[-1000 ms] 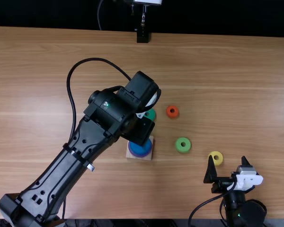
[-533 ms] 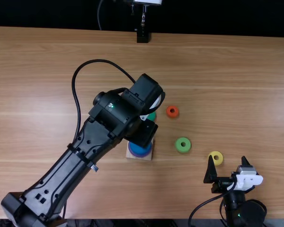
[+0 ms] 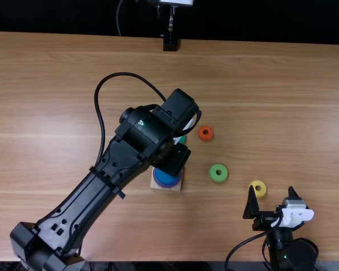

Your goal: Build the Hanoi tower: stack the rings onto the peg from bottom to top in this color order: purple, dark blue, light blue, dark green, light green, yellow, orange.

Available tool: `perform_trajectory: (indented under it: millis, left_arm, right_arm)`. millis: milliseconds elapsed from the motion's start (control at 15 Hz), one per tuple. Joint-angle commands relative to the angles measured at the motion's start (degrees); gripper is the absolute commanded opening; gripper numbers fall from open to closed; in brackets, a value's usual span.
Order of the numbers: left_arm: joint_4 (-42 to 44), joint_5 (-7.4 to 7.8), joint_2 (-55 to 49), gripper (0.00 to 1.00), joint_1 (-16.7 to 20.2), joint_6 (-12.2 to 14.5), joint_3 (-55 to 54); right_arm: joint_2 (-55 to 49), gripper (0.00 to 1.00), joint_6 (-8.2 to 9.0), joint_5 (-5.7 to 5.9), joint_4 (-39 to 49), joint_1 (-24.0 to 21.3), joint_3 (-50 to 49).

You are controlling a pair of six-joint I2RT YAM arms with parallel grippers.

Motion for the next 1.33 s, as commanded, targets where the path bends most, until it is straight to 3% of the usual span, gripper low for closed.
perform_trajectory:
  millis: [0, 1267]
  left_arm:
    - [-0.05, -0.26, 1.24, 0.0, -0.81, -0.55, 2.04]
    - [0.69, -0.26, 4.49, 0.0, -1.52, -0.45, 1.69]
  right_arm:
    - [-0.69, 1.0, -0.36, 0.62, -3.66, -0.32, -2.39]
    - [-0.69, 1.0, -0.36, 0.62, -3.66, -0.32, -2.39]
